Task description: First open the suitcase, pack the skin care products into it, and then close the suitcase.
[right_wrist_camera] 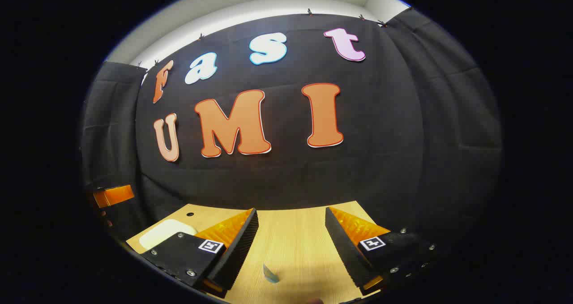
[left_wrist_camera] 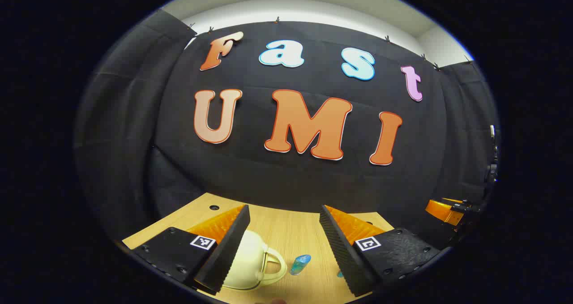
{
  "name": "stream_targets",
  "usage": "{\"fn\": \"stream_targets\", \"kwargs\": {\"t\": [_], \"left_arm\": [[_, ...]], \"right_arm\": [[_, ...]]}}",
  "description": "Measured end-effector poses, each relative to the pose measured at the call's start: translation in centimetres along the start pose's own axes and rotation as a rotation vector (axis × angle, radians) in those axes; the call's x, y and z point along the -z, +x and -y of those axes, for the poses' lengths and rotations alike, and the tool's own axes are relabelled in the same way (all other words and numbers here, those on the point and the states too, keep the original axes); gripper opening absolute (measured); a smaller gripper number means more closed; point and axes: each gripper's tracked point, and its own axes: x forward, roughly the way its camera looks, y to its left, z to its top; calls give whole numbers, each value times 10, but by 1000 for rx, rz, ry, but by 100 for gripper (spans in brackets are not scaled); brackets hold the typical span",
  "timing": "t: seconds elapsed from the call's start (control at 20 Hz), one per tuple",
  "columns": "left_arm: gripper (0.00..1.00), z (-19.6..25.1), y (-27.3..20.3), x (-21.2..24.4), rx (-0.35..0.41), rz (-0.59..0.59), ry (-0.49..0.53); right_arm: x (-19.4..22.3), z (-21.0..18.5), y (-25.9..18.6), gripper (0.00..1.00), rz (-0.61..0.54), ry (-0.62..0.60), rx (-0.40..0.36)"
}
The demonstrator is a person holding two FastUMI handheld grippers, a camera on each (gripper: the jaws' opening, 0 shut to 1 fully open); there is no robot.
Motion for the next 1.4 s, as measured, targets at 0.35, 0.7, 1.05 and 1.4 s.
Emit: {"fn": "stream_targets", "kwargs": {"t": [0.35,0.7,1.05,1.4], "left_arm": [[97,-14,13,4,38,-14,38],[97,-17,16,7,37,-40,-17],[97,-27,21,6,5,-10,13],[97,-30,21,22,-1,-39,124]], "right_arm": [[-6,-22,0,95,14,-67,51],[-6,-29,7,95,12,-97,50],[-2,-37,15,95,-11,-85,23],[12,-32,15,95,-43,-92,25]]}}
